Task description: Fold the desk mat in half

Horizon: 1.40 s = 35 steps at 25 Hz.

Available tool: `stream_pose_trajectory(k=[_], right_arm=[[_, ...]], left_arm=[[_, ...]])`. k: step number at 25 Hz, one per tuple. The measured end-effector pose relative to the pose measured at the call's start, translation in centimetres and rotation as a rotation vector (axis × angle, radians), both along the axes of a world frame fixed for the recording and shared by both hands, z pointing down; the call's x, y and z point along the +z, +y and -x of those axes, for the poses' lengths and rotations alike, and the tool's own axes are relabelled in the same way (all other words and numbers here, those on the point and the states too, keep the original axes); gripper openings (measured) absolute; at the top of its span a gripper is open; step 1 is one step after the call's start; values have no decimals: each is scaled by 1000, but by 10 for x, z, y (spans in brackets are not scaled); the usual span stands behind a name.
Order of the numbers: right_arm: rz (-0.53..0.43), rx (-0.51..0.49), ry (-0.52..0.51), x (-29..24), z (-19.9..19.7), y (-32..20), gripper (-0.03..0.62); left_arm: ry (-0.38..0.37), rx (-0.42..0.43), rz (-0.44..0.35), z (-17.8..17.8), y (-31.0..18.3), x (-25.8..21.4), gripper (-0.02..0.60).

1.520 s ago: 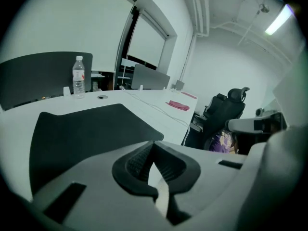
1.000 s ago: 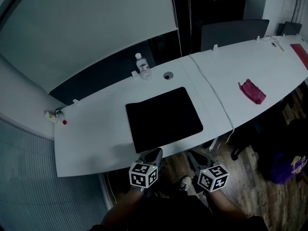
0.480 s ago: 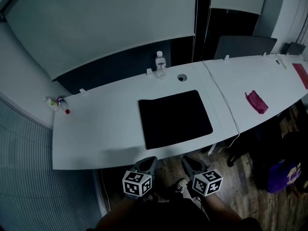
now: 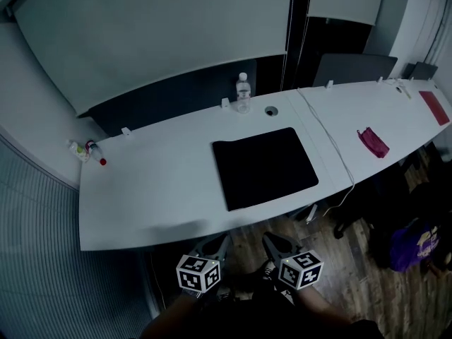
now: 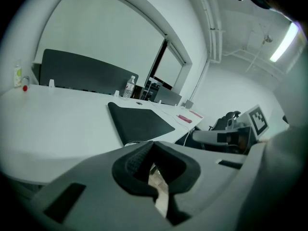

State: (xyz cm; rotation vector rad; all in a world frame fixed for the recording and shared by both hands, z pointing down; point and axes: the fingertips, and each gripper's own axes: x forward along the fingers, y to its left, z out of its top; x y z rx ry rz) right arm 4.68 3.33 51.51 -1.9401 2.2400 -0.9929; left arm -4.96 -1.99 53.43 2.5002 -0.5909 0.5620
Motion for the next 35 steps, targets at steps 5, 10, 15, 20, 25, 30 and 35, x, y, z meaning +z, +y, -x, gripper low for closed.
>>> stream_pose_trajectory(k=[5, 10, 15, 20, 25, 30, 35], right_arm=[[12, 22, -1, 4, 33, 14, 23], [24, 43, -2, 11, 58, 26, 23], [24, 65, -6, 13, 79, 36, 23], [23, 74, 5, 14, 94, 46, 23], [27, 70, 14, 17, 110, 52, 23], [19, 64, 18, 14, 122, 52, 23], [11, 58, 15, 13, 131, 51, 23]], left_arm=[[17, 24, 3, 28, 10, -4, 6], [24, 45, 9, 50, 21, 0, 6], [28, 65, 8, 69, 32, 1, 6], [34, 83, -2, 84, 42, -2, 6], [39, 92, -6, 99, 47, -2, 6], [45, 91, -7, 107, 50, -2, 6], [41, 93, -14, 116, 51, -3, 6]])
